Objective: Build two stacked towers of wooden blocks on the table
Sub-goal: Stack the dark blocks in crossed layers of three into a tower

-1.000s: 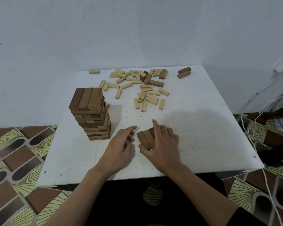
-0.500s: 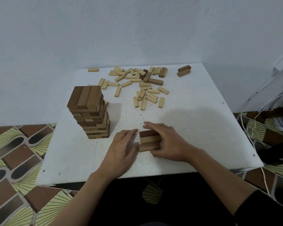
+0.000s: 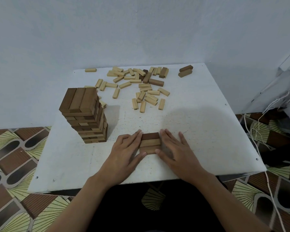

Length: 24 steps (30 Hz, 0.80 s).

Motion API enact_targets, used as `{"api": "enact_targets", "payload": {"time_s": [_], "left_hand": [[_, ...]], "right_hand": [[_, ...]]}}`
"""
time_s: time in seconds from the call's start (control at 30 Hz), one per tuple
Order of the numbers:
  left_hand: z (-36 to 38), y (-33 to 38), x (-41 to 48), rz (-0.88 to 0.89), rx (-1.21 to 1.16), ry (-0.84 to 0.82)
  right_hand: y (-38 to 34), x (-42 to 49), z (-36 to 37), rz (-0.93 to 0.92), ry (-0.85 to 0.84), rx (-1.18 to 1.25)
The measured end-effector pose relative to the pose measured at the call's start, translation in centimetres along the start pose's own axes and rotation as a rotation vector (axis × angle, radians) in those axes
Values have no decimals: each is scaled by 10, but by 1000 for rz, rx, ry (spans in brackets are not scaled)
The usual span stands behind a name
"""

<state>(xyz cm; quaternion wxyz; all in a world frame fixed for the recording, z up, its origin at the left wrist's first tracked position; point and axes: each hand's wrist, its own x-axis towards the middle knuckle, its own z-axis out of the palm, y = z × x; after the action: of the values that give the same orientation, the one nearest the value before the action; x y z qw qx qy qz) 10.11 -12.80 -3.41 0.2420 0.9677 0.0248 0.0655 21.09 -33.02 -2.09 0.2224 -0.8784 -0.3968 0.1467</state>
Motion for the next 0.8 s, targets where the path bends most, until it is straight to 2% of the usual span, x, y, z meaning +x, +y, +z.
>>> {"api": "enact_targets", "payload": {"time_s": [0.37, 0.57, 0.8], "left_hand": [[-1, -2, 0, 10, -33, -10], [-3, -2, 0, -67, -165, -23], [-5, -5, 1, -120, -209, -35]], "right_hand": [[11, 2, 12, -41, 45, -73], [12, 3, 13, -41, 43, -86], [12, 2, 13, -35, 30, -93]]}}
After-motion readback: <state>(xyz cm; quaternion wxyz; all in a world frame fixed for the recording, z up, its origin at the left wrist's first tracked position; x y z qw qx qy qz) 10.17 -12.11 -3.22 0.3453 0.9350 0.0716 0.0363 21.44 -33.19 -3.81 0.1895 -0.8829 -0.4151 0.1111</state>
